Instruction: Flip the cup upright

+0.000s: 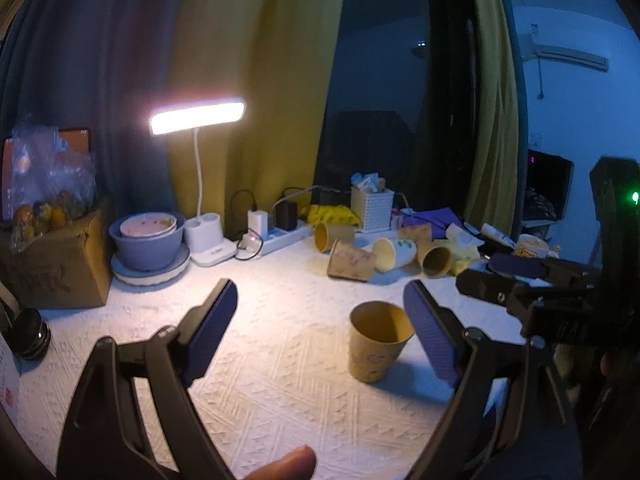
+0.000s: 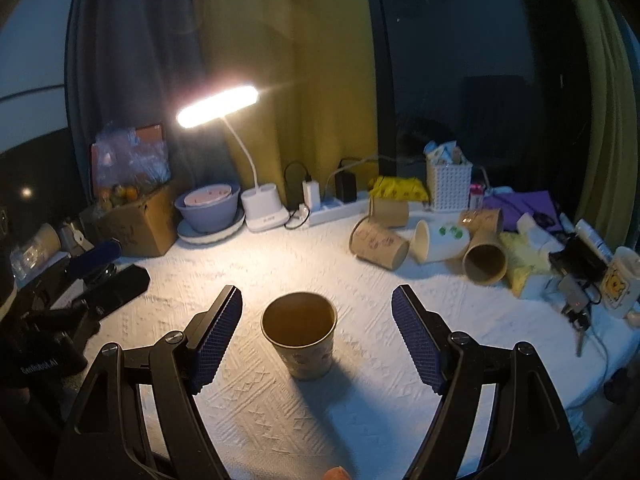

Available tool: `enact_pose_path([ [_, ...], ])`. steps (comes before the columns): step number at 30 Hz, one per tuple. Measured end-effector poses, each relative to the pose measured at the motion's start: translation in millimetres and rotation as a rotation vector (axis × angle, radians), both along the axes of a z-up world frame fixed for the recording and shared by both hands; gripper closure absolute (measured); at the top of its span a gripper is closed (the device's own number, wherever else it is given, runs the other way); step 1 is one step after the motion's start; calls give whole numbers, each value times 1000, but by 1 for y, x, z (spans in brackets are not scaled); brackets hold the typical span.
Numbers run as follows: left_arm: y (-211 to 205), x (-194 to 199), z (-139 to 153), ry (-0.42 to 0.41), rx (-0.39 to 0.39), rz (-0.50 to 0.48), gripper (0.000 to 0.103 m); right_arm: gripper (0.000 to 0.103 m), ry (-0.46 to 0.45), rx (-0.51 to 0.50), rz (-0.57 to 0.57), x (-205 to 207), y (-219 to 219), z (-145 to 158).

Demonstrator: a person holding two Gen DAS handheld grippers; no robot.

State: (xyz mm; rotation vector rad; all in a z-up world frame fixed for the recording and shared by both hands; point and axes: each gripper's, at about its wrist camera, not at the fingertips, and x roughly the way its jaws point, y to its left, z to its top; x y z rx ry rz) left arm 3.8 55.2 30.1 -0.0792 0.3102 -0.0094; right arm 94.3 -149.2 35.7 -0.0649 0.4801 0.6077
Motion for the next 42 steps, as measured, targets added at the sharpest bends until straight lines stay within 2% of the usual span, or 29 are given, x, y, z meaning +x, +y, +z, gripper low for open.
enact_pose_path([
  [9,-25,-26,13,-76,-19,-52,17,23,-72,41,-3,-23,-25,24],
  [15,-41,-34,10,-92,22,-73,17,23,-100,31,-1,-37,-38,21],
  [19,-48,-35,6,-90,40,-89,17,23,-89,44,11,-43,-45,14],
  [24,-52,-37,4,-90,20,-120,17,23,-74,39,12,-42,-43,7],
  [42,-46,-33,0,-74,1,-109,17,23,-45,34,18,-37,-40,1],
])
